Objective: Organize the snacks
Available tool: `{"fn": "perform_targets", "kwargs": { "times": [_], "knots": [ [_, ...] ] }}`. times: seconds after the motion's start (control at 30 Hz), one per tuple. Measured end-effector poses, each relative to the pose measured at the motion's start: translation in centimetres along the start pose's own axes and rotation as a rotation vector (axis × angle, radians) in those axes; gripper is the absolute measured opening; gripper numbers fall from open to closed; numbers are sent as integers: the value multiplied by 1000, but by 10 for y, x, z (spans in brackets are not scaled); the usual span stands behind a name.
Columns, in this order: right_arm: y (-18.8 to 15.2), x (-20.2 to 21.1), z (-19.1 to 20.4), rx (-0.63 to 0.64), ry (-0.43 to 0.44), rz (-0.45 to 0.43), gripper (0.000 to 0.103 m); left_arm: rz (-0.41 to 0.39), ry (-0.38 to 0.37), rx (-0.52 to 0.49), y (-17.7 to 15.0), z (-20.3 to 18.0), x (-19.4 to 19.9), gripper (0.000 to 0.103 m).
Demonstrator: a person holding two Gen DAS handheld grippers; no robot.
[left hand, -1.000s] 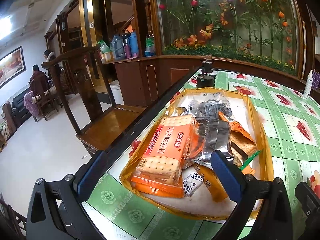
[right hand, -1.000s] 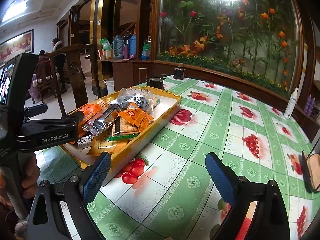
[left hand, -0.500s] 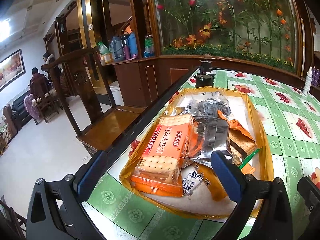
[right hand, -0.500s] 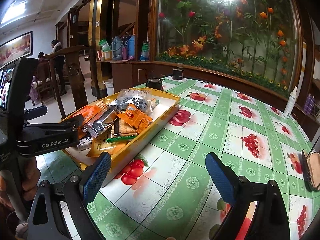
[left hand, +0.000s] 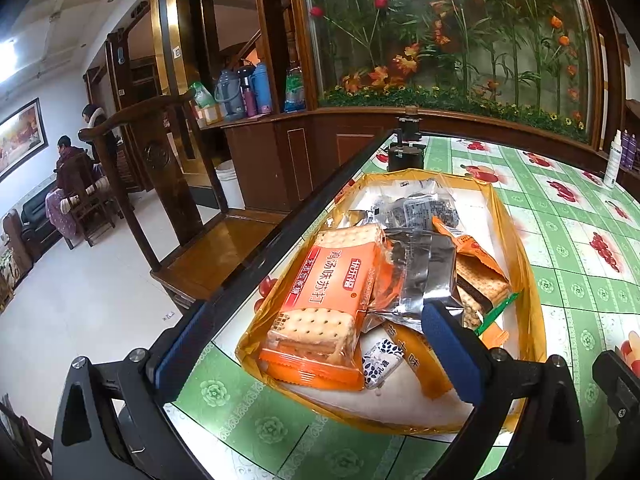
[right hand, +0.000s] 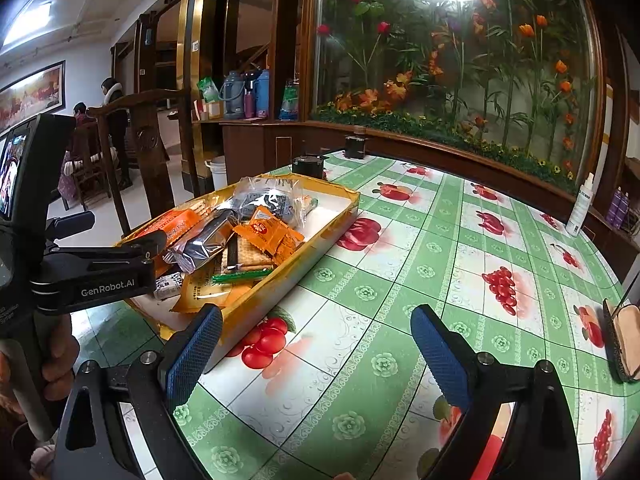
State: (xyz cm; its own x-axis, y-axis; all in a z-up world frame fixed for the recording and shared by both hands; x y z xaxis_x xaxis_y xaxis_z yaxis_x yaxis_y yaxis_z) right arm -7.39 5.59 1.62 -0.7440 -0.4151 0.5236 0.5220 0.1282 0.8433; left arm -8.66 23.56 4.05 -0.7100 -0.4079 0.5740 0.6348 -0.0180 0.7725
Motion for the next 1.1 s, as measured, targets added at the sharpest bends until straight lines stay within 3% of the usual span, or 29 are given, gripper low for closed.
{"fn": "perform_targets", "kwargs": {
  "times": [1.1],
  "knots": [
    [-1, -1, -2, 1, 0, -2, 97, 17, -11, -1, -4, -4, -6, 103]
  ]
}}
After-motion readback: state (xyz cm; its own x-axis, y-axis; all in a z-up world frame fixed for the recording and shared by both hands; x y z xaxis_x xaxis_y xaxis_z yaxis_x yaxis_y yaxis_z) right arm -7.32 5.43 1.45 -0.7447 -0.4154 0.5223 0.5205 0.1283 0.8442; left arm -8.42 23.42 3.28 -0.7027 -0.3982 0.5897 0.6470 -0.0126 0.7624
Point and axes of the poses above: each gripper's, at about its wrist camera, not at the fingertips, and x roughly against the way its jaws point, z to its left, y to its top, the point moved 3 cm from there along -x, roughly the way its jaws point, and after that the axes turned 12 degrees about -x, right-handed, at the moved point
